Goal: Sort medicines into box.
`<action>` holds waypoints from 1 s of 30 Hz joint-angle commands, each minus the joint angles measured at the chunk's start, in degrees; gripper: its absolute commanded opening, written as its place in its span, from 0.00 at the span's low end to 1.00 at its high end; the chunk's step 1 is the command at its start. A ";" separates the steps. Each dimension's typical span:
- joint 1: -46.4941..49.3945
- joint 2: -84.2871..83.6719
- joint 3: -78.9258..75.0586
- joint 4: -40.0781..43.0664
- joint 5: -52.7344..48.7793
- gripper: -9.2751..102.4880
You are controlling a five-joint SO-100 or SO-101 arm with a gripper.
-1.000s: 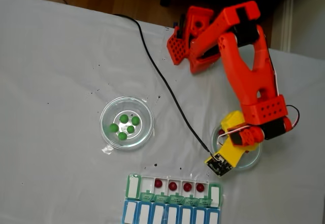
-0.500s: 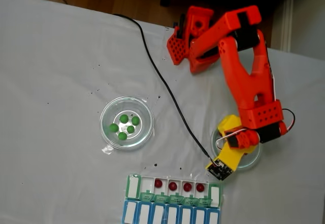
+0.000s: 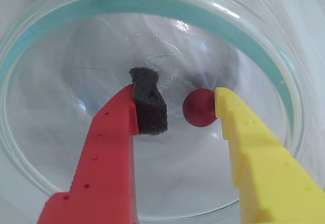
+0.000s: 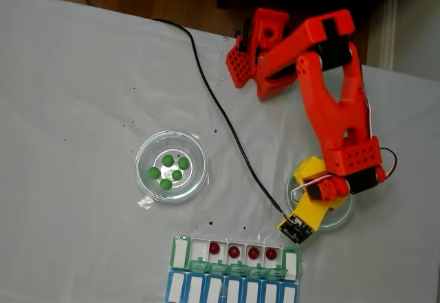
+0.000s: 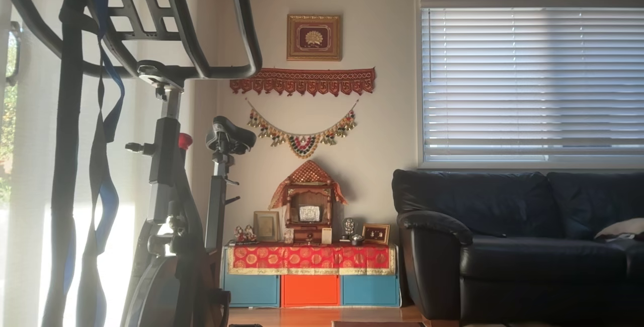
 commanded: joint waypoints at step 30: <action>-3.08 -3.52 -6.42 7.12 9.14 0.29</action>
